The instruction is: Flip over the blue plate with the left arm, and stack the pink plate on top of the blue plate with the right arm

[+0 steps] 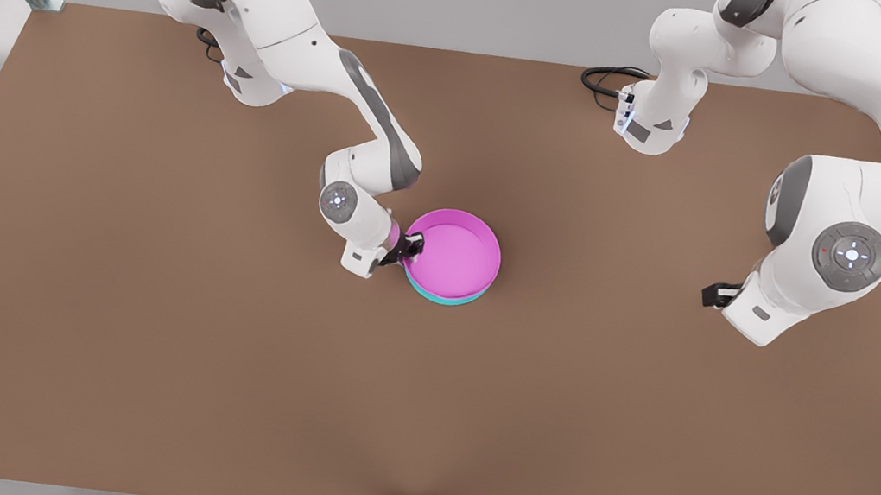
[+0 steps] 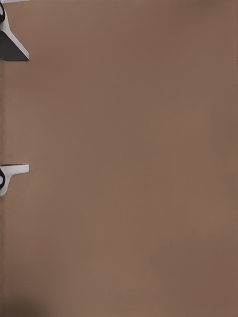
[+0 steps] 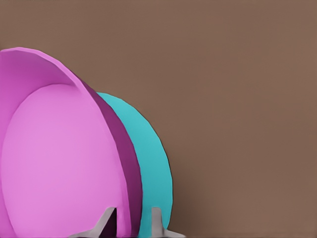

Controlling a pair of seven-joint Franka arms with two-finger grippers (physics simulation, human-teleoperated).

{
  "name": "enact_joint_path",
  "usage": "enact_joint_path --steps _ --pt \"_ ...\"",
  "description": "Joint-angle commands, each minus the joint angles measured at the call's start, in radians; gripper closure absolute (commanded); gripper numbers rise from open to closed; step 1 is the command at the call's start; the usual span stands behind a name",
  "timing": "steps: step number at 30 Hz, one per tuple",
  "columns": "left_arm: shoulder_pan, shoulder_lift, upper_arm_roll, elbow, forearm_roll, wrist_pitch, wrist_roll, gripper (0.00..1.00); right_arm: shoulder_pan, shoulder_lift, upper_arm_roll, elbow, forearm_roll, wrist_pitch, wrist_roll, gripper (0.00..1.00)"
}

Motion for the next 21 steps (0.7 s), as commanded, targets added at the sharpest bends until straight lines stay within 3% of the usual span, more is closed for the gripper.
enact_joint_path --steps 1,9,14,15,16,18,20,21 --pt "0.0 0.0 0.0 0.0 0.001 0.0 0.0 0.0 0.0 0.0 0.0 -0.001 0.001 0.0 -0.001 0.3" --pt "0.0 0.003 0.0 0.0 0.004 0.006 0.0 0.0 -0.002 -0.069 -0.003 -0.036 -0.001 -0.024 -0.009 0.27" --pt "-0.001 0.003 0.0 0.0 0.004 0.006 -0.002 0.0 -0.015 -0.196 -0.026 -0.048 -0.001 -0.162 -0.003 0.27" --pt "-0.001 0.003 0.0 0.002 0.004 0.009 -0.006 0.0 -0.015 -0.207 -0.07 -0.04 -0.002 -0.176 -0.01 0.27" --pt "-0.001 0.005 -0.002 0.0 -0.004 0.018 -0.012 0.0 -0.015 -0.212 -0.132 -0.025 -0.009 -0.173 -0.012 0.18" --pt "-0.001 0.012 -0.002 0.0 -0.024 0.029 -0.015 0.0 -0.026 -0.268 -0.276 -0.013 -0.117 -0.185 -0.036 0.15" --pt "-0.009 0.018 -0.009 0.002 -0.07 0.032 -0.015 0.0 -0.25 -0.324 -0.276 0.113 -0.324 -0.489 -0.035 0.0" --pt "-0.014 0.014 -0.017 0.002 -0.074 0.032 -0.014 0.0 -0.313 -0.325 -0.262 0.22 -0.527 -0.639 -0.017 0.0"
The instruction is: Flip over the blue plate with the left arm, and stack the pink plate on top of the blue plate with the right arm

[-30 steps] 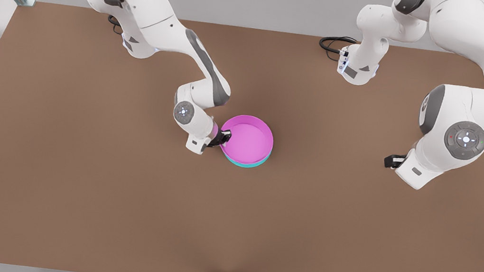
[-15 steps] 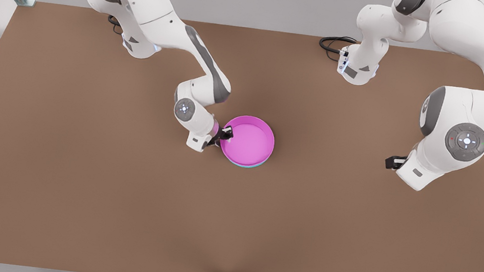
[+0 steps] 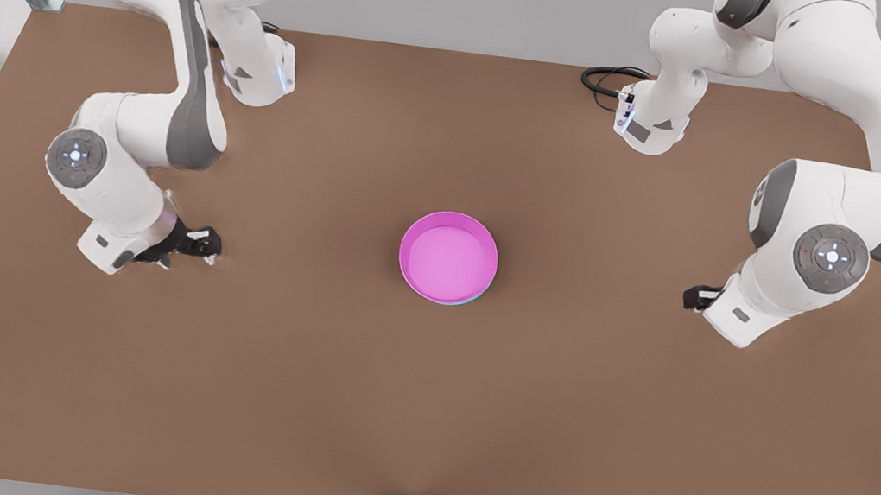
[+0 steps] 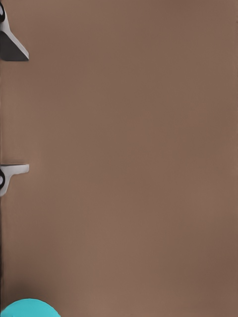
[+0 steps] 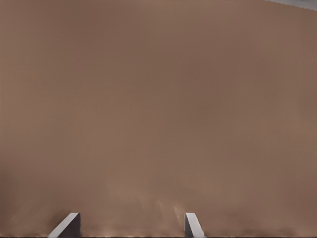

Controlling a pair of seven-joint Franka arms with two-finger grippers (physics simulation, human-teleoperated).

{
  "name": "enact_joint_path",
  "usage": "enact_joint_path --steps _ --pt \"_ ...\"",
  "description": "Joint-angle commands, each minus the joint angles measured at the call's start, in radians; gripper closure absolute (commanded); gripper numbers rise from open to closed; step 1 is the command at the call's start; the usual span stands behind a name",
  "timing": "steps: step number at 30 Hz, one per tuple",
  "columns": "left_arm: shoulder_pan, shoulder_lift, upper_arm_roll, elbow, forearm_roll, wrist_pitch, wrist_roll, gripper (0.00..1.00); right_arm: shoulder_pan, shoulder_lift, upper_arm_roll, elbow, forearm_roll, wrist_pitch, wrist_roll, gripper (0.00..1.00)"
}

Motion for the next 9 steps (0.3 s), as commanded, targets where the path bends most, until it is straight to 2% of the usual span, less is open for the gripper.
enact_joint_path --steps 1,3,6,8,9 --pt "0.002 -0.001 0.0 0.0 -0.047 0.0 0.0 0.0 -0.022 -0.001 0.005 0.012 -0.005 -0.017 -0.001 0.0" --pt "0.004 -0.001 0.003 0.02 -0.053 0.0 0.017 0.0 -0.173 -0.018 0.025 0.064 -0.002 -0.109 -0.001 0.0" --pt "0.004 -0.008 0.009 0.03 -0.052 0.0 0.06 0.0 -0.191 -0.105 0.02 0.022 -0.013 -0.126 0.004 0.0" --pt "0.004 -0.008 0.011 0.03 -0.05 0.0 0.06 0.0 -0.346 -0.115 0.158 0.016 -0.013 -0.128 0.004 0.0" --pt "0.004 -0.008 0.011 0.03 -0.049 0.0 0.06 0.0 -0.345 -0.115 0.158 0.015 -0.013 -0.128 0.005 0.0"
